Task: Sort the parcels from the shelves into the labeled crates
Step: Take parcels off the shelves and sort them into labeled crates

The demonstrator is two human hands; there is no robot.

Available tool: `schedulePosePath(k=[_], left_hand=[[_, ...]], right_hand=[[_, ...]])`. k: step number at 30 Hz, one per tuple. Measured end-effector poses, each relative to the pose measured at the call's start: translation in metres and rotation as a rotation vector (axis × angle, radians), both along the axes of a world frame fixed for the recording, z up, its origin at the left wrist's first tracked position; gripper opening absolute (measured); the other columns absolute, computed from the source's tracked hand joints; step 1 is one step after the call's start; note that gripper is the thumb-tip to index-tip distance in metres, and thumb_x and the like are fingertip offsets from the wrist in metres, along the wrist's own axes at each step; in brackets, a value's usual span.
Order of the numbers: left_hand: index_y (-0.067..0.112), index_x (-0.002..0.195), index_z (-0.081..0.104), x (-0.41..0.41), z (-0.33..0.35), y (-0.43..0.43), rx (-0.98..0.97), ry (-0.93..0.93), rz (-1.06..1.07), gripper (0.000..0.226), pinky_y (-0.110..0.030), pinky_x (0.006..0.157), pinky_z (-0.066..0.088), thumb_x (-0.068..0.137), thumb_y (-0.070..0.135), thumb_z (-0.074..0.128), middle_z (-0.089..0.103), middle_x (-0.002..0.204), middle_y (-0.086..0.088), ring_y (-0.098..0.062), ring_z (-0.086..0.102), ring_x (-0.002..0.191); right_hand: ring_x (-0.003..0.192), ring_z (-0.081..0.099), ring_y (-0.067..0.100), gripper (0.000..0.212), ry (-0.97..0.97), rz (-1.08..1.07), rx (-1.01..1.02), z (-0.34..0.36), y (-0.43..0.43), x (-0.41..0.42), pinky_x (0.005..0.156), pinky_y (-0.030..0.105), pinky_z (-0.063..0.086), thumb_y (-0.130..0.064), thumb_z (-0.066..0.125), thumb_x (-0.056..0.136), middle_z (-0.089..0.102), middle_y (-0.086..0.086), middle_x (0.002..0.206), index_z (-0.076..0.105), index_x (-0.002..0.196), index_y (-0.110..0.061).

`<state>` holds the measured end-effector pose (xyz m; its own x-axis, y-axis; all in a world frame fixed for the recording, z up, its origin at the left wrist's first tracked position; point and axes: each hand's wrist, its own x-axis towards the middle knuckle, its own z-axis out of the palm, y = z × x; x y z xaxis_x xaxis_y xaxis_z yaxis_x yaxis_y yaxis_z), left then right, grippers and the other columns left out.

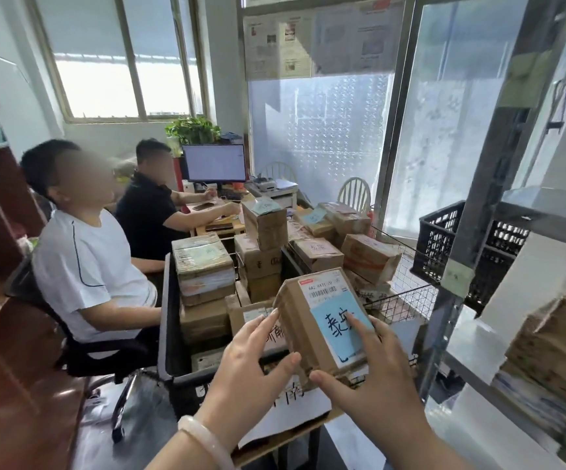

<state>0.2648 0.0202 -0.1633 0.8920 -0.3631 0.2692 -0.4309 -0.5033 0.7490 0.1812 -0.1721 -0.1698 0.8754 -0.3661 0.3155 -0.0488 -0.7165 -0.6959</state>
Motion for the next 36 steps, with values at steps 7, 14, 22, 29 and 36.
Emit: schedulePosePath(k=[7,14,22,29,36], left_hand=[[0.05,0.149,0.022,0.048,0.012,-0.024,0.154,-0.044,0.021,0.071,-0.036,0.118,0.024,0.088,0.063,0.054,0.025,0.155,0.021,-0.008,0.017,0.144],[0.052,0.149,0.018,0.1,0.013,-0.071,0.238,-0.049,0.018,0.069,-0.038,0.119,0.023,0.089,0.066,0.049,0.021,0.157,0.02,-0.007,0.014,0.145],[0.051,0.15,0.019,0.154,0.005,-0.12,0.243,-0.001,0.068,0.069,-0.038,0.117,0.023,0.089,0.066,0.046,0.023,0.157,0.019,-0.008,0.016,0.145],[0.049,0.151,0.018,0.179,-0.001,-0.147,0.258,0.022,0.097,0.068,-0.041,0.118,0.024,0.09,0.064,0.046,0.022,0.159,0.015,-0.012,0.016,0.147],[0.045,0.152,0.02,0.192,-0.008,-0.156,0.278,0.001,0.11,0.07,-0.037,0.119,0.022,0.09,0.063,0.048,0.025,0.158,0.012,-0.011,0.018,0.147]], right_hand=[[0.137,0.02,0.011,0.097,-0.014,-0.098,0.015,0.007,-0.039,0.052,0.104,0.045,0.037,-0.09,0.056,0.049,0.015,-0.028,0.142,0.023,0.136,-0.062],[0.137,0.03,0.023,0.096,-0.015,-0.163,0.041,0.018,-0.117,0.118,0.108,0.052,0.038,-0.088,0.056,0.053,0.023,-0.012,0.148,0.028,0.139,-0.055],[0.136,0.025,0.026,0.1,0.207,-0.053,-0.073,0.026,-0.185,0.181,0.108,0.05,0.036,-0.089,0.049,0.057,0.023,-0.003,0.148,0.024,0.144,-0.047],[0.128,0.034,0.026,0.102,0.592,0.079,-0.269,0.009,-0.186,0.202,0.106,0.042,0.036,-0.09,0.047,0.058,0.025,0.0,0.136,0.014,0.145,-0.049],[0.121,0.032,0.027,0.101,0.74,0.168,-0.385,0.015,-0.18,0.216,0.096,0.042,0.04,-0.084,0.05,0.056,0.016,0.001,0.128,0.002,0.141,-0.055]])
